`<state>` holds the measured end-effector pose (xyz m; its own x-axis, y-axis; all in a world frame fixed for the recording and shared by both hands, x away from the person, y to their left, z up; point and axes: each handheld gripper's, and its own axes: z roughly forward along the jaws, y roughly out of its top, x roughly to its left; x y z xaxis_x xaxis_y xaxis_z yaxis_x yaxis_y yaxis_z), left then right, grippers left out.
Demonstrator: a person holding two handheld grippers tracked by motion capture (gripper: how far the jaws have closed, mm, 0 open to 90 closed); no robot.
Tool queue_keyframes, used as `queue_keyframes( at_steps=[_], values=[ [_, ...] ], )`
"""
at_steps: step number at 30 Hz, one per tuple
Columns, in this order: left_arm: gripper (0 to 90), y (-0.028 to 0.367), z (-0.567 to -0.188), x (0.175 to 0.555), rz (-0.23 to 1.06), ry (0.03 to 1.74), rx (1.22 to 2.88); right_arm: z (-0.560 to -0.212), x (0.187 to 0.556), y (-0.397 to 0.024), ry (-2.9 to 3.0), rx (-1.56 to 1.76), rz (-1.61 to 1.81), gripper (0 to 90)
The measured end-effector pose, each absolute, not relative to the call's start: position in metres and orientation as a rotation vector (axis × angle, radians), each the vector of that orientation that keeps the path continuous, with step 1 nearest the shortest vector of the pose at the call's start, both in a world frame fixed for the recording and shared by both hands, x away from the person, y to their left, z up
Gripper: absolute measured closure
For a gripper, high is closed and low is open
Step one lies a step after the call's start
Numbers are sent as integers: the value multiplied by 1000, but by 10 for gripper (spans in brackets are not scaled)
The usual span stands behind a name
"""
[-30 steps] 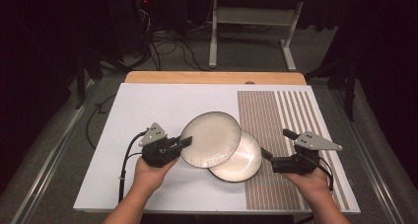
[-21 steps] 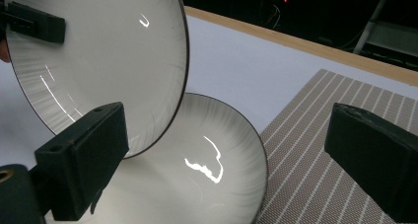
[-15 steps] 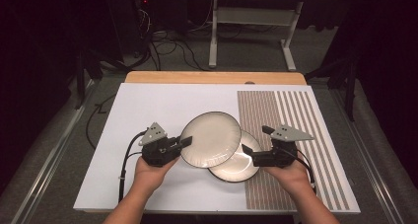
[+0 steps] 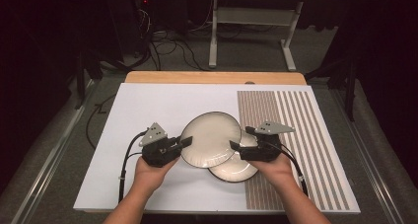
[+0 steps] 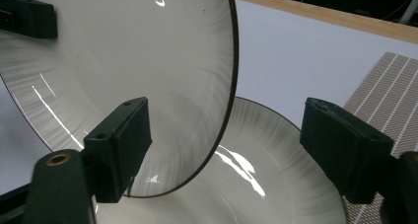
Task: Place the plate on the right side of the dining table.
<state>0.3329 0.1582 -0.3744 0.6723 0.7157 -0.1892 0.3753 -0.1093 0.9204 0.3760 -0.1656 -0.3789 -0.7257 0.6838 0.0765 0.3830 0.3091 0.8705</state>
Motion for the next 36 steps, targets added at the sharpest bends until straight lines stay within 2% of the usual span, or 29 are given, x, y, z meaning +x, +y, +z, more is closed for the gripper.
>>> queue_keyframes(
  at_steps=[1, 2, 3, 4, 7, 8, 10, 16, 24, 36],
  values=[
    [793, 158, -374, 333, 365, 884, 1723, -380, 377, -164, 2283, 955, 1401, 310],
    [793, 158, -374, 333, 365, 884, 1723, -380, 377, -164, 2283, 955, 1401, 310],
    [793, 158, -374, 333, 367, 883, 1724, -381, 376, -162, 2290, 952, 1410, 373],
    [793, 158, -374, 333, 367, 883, 1724, -381, 376, -162, 2290, 952, 1410, 373],
    [791, 159, -375, 333, 366, 886, 1724, -384, 375, -159, 2304, 948, 1449, 515],
    [790, 159, -375, 333, 366, 886, 1724, -384, 375, -159, 2304, 948, 1449, 515],
    [790, 159, -376, 333, 368, 888, 1723, -385, 374, -157, 2295, 946, 1450, 590],
    [790, 159, -375, 332, 375, 881, 1725, -386, 376, -159, 2296, 996, 1482, 683],
    [791, 159, -376, 332, 372, 877, 1724, -387, 378, -162, 2295, 1018, 1491, 764],
    [792, 159, -376, 332, 362, 891, 1713, -389, 381, -165, 2295, 1067, 1536, 815]
  ],
)
